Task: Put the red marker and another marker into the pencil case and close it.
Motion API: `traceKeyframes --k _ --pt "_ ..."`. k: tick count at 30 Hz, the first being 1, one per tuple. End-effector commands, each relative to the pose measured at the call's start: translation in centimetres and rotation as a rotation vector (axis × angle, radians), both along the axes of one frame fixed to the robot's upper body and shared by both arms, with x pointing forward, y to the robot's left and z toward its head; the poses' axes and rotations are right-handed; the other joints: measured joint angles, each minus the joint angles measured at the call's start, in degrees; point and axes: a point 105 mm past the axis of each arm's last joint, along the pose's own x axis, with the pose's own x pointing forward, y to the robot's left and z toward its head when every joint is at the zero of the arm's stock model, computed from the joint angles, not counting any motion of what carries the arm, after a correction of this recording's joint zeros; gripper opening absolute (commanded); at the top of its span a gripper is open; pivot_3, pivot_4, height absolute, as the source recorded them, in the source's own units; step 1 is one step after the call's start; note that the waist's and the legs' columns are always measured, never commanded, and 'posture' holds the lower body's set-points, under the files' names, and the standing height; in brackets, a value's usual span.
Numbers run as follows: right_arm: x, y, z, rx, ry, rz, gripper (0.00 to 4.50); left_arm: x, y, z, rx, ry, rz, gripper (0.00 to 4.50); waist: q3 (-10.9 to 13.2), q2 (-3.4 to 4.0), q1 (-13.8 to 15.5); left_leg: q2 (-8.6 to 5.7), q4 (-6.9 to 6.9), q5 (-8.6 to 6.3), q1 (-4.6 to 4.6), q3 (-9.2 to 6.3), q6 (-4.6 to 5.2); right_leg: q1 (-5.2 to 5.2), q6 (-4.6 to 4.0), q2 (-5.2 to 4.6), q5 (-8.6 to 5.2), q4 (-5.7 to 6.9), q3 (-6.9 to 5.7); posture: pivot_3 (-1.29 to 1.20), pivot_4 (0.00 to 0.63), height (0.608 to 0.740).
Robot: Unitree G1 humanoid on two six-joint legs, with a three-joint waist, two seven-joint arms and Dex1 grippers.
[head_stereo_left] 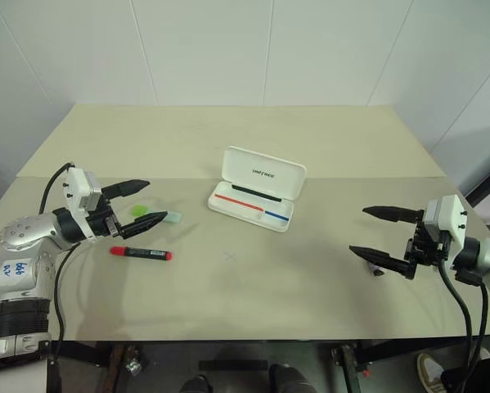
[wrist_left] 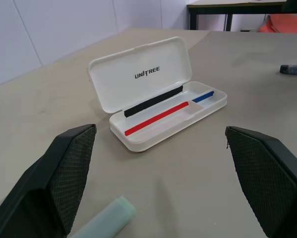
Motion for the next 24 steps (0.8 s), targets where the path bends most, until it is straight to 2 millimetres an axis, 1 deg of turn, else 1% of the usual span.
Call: traceKeyframes --k 1,3,7,13,16,18,21,24 --pt "0.1 0.4 1.4 0.016 -0.066 0.01 4.5 -0.2 -0.8 0.7 -0.006 -0.03 -0.046 4.48 0.0 0.0 0.0 0.0 0.0 0.0 0.0 0.0 0.0 0.0 0.0 0.0 0.0 0.0 0.0 0.0 0.15 0.74" --pt "0.3 0.8 1.2 0.025 -0.059 0.019 4.5 -0.4 -1.2 0.5 0.006 -0.015 -0.073 4.48 0.0 0.0 0.0 0.0 0.0 0.0 0.0 0.0 0.0 0.0 0.01 0.0 0.01 0.0 0.0 0.0 0.15 0.74" --pt "0.9 1.2 0.0 -0.025 0.006 0.026 4.5 -0.3 -1.7 0.6 0.006 0.001 -0.086 4.48 0.0 0.0 0.1 0.0 0.0 0.0 -0.01 -0.01 0.0 0.0 0.07 0.0 0.03 0.0 -0.01 0.0 0.15 0.74" --pt "2.9 4.5 0.0 -0.064 0.026 0.117 4.5 -0.1 -2.3 0.8 0.059 0.021 -0.103 4.48 0.0 0.01 -0.3 0.0 0.05 0.01 0.02 0.01 0.0 -0.03 0.07 0.01 0.04 0.08 0.0 0.0 0.15 0.74" --pt "3.8 6.4 -0.2 -0.091 0.042 0.164 4.5 0.2 -1.8 0.6 0.134 0.035 -0.061 4.48 0.0 0.01 -0.6 0.01 0.03 0.01 0.03 -0.01 0.0 -0.04 0.08 0.01 0.04 0.14 -0.01 0.0 0.15 0.74" --pt "4.3 7.2 -0.4 -0.114 0.048 0.186 4.5 0.4 -1.9 0.8 0.145 0.032 -0.051 4.48 0.0 0.01 -0.7 0.01 0.01 0.01 0.0 -0.01 0.0 -0.08 0.15 0.01 0.06 0.13 -0.03 0.0 0.15 0.74" --pt "5.2 8.5 -1.2 -0.135 0.064 0.209 4.5 0.8 -2.4 0.5 0.182 0.035 -0.031 4.48 0.0 0.01 -0.7 0.01 0.0 -0.01 -0.03 -0.05 -0.03 -0.08 0.18 -0.01 0.06 0.14 -0.07 0.0 0.15 0.74" --pt "5.7 9.7 -1.5 -0.151 0.071 0.224 4.5 0.9 -2.9 0.5 0.194 0.036 -0.035 4.48 0.0 0.01 -0.7 0.0 0.01 -0.04 -0.07 -0.09 -0.07 -0.13 0.2 -0.02 0.07 0.22 -0.1 0.0 0.15 0.74"
